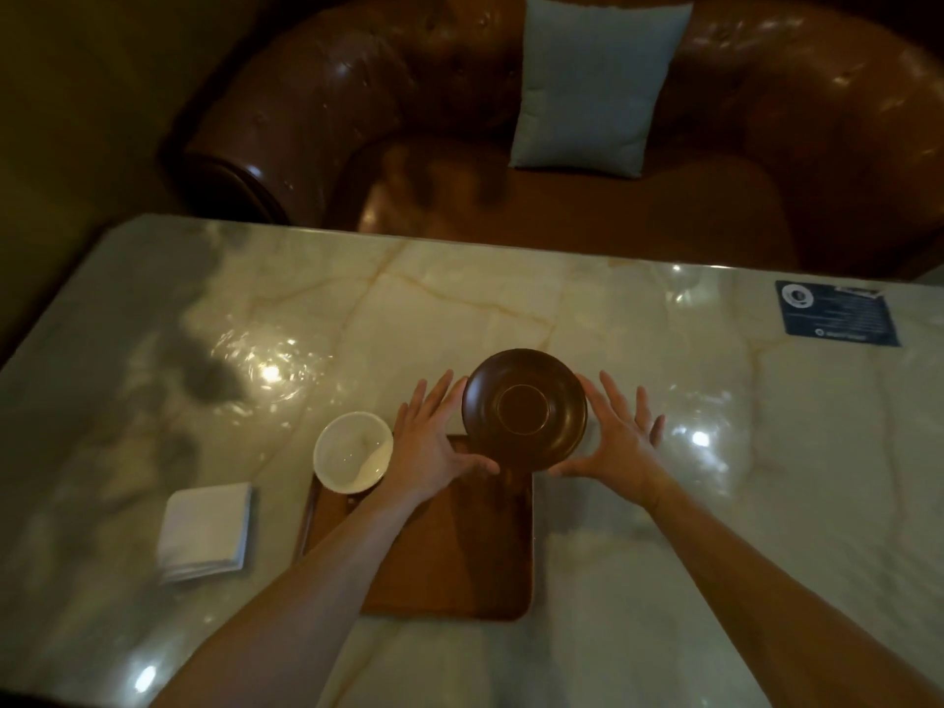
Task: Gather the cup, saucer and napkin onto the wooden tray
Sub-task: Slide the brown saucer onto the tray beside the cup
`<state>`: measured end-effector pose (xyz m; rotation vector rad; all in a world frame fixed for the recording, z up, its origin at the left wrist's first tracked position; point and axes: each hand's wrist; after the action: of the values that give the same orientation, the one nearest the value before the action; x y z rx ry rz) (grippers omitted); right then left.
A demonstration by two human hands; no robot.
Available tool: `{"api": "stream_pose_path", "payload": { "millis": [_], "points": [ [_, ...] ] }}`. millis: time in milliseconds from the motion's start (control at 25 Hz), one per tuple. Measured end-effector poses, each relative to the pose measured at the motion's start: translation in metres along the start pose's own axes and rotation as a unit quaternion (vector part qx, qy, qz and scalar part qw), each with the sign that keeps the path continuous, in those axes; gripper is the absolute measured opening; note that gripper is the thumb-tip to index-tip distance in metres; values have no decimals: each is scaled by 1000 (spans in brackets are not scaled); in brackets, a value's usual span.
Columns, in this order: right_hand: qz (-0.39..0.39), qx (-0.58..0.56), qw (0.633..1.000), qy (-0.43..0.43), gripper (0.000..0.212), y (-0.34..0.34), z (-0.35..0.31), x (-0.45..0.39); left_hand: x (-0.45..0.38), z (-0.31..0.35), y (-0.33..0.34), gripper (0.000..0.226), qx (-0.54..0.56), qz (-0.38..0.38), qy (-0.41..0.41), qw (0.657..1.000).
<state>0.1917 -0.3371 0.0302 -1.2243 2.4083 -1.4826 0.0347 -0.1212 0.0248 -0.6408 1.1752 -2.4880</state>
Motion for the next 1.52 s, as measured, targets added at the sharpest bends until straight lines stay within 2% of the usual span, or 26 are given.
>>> {"api": "stream_pose_path", "payload": {
  "millis": [240, 560, 840, 1240, 1520],
  "points": [
    [-25, 25, 999, -36, 128, 13, 0, 29, 54, -6, 20, 126, 110, 7, -39, 993],
    [-89, 48, 993, -59, 129, 43, 1, 48, 107, -26, 49, 124, 136, 22, -108, 985],
    [-130, 67, 988, -50, 132, 69, 0, 43, 122, -42, 60, 126, 87, 39, -134, 986],
    [-125, 84, 987, -53, 133, 90, 7, 28, 117, -57, 75, 121, -23, 70, -138, 988],
    [-121, 100, 986, -54, 133, 89, 11, 19, 109, -60, 78, 120, -38, 56, -147, 987]
  ]
}}
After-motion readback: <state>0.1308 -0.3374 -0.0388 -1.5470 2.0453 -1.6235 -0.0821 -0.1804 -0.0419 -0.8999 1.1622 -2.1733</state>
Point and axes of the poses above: each hand's wrist, its own x-axis away from the middle knuckle, its own y-axis out of the palm, z = x × y, and after that the axes turned 3 degrees about -y, right-handed
